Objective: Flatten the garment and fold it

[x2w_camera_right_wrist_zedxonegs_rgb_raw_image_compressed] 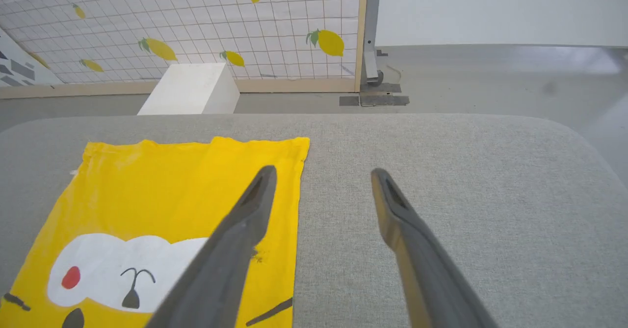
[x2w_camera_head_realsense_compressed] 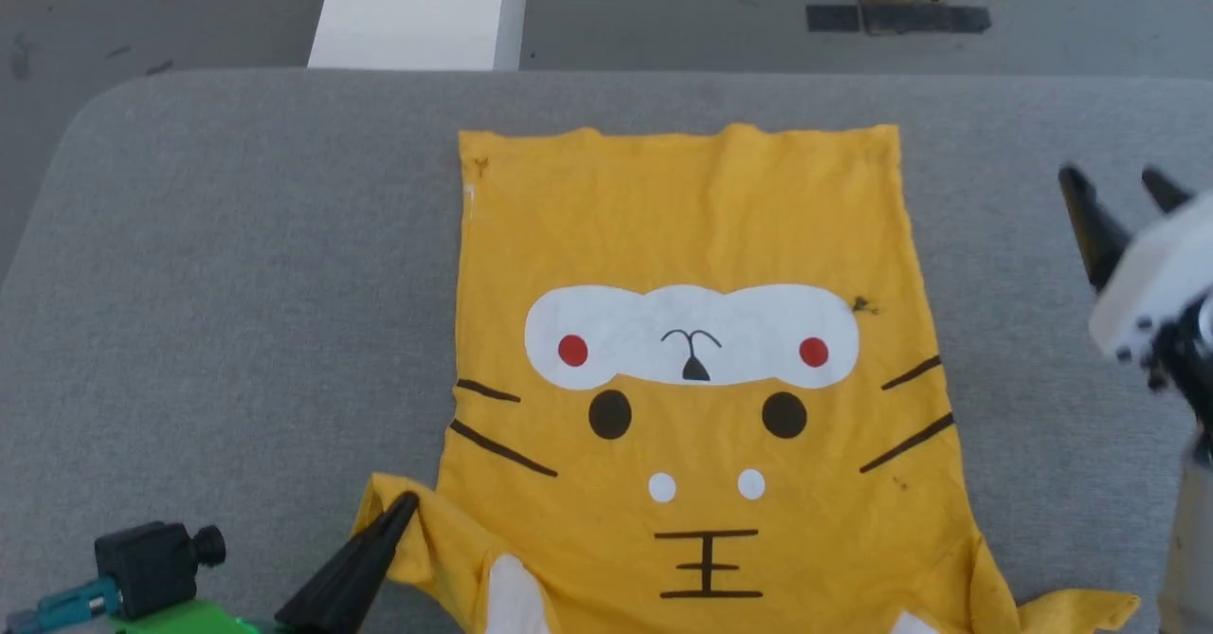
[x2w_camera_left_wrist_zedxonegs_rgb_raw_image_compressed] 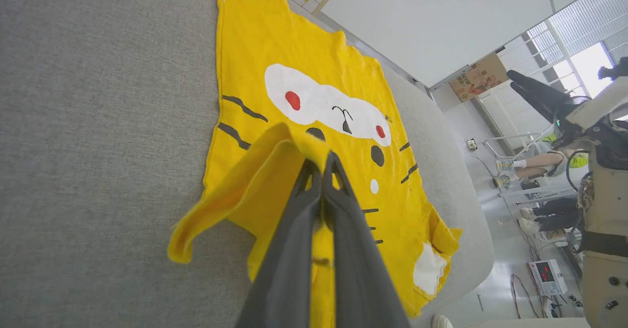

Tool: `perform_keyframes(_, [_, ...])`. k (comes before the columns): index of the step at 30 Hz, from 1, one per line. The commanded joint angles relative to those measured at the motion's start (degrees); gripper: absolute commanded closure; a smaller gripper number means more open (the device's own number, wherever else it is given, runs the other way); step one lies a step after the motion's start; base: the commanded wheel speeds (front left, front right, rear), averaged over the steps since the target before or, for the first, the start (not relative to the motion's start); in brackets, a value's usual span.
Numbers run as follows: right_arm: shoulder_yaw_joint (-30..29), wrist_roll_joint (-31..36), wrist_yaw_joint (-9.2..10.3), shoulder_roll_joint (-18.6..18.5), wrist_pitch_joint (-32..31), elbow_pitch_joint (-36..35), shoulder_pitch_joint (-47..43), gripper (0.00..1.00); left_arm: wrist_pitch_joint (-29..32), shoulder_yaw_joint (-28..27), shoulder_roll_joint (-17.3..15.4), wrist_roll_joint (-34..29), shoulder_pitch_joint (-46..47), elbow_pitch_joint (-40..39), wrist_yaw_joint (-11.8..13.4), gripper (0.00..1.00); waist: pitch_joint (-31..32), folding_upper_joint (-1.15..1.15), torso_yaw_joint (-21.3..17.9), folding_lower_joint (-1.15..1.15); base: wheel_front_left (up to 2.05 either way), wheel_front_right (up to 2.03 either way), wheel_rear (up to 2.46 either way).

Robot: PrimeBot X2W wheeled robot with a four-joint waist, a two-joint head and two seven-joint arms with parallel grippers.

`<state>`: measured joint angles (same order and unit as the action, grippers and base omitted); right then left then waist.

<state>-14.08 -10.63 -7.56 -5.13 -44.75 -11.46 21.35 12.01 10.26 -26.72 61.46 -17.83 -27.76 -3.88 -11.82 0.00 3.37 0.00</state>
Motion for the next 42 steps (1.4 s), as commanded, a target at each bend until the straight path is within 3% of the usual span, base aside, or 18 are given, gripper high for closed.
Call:
perform_keyframes(1, [0.4,2.3,0.08,0.0,0.1,2.4,3.5,0.0,-0.1,0.2,-0.1,-0.1,2.0,0.2,-0.7,1.0,-3.3,0.0,2.4,0.0,0.0,0.0,0.0])
perform_keyframes(7, [-1.6,8.5,0.08,0.4,-2.5,11.2,16.1,0.0,-0.2,1.1,-0.8,0.1,6.0,0.7,-2.3,1.0,-9.5,0.0,6.2,0.0,0.0,0.0,0.0])
perform_keyframes(13, [-3.7,15.2,0.08,0.1,-6.8,16.0,23.1,0.0,-1.0,2.9,-1.8,0.4,10.0,0.8,-3.3,1.0,-15.3,0.0,9.9,0.0,0.0,0.0,0.0])
perform_keyframes(24, [-7.3,21.0,0.08,0.2,-10.9,18.1,26.5,0.0,-4.2,7.9,-4.2,2.7,16.2,2.9,-3.6,1.0,-21.4,0.0,14.9,0.0,0.0,0.0,0.0])
perform_keyframes(35, [-13.0,25.1,0.08,1.4,-12.8,18.7,26.4,0.0,-8.5,12.7,-7.5,5.0,19.8,5.3,-3.6,1.0,-22.4,0.0,18.0,0.0,0.0,0.0,0.0])
perform_keyframes(39, [-15.5,25.8,0.08,1.8,-12.6,18.3,26.4,1.0,-9.8,13.7,-8.6,5.7,20.2,5.9,-3.6,1.0,-21.8,0.0,18.3,0.0,0.0,0.0,0.0])
perform_keyframes(42, [-16.3,25.8,0.08,2.0,-12.4,18.5,26.2,1.0,-10.7,14.2,-9.5,6.1,20.3,6.2,-3.6,1.0,-21.0,0.0,17.8,0.0,0.0,0.0,0.0])
